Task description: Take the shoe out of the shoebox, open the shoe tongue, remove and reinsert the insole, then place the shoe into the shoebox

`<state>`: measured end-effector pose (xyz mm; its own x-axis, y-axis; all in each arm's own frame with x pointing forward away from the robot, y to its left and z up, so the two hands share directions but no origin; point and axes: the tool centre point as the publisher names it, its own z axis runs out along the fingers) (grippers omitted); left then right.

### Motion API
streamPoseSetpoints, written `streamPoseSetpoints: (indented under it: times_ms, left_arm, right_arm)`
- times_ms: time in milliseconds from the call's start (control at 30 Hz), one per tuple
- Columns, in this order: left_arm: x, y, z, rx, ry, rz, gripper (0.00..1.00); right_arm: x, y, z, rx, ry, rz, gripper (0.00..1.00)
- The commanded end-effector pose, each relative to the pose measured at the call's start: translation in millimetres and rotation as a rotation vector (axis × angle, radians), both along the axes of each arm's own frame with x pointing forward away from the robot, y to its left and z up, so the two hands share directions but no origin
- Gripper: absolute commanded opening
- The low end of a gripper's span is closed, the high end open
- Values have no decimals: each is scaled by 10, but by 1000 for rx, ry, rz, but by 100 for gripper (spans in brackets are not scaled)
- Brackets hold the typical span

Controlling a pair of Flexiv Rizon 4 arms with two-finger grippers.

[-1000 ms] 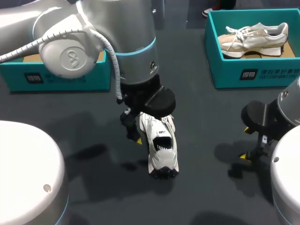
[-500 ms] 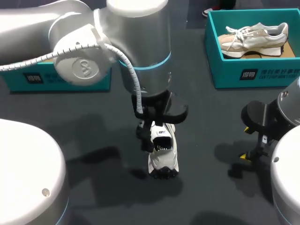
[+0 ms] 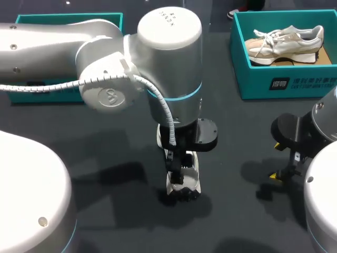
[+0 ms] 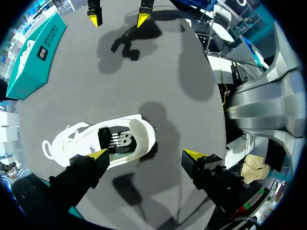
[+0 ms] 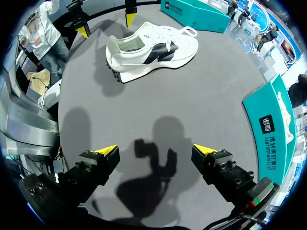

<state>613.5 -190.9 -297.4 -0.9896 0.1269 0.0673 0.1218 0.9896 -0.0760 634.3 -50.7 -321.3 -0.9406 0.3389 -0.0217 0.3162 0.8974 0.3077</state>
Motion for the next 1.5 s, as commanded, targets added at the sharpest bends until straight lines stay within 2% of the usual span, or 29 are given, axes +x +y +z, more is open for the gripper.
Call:
streamPoseSetpoints:
  times_ms: [33, 300, 867, 1500]
  left_arm:
    - [-17, -106, -224, 12, 9, 18, 100]
    - [-68, -148, -399, 25, -12, 67, 100]
    - [-94, -175, -734, 26, 33, 82, 100]
    - [-180, -168, -884, 48, 48, 135, 100]
  right_arm:
    - [-28, -5, 12, -2, -4, -1, 100]
    - [-28, -5, 12, -2, -4, -1, 100]
    - [-28, -5, 12, -2, -4, -1, 100]
    - [-28, -5, 12, -2, -4, -1, 100]
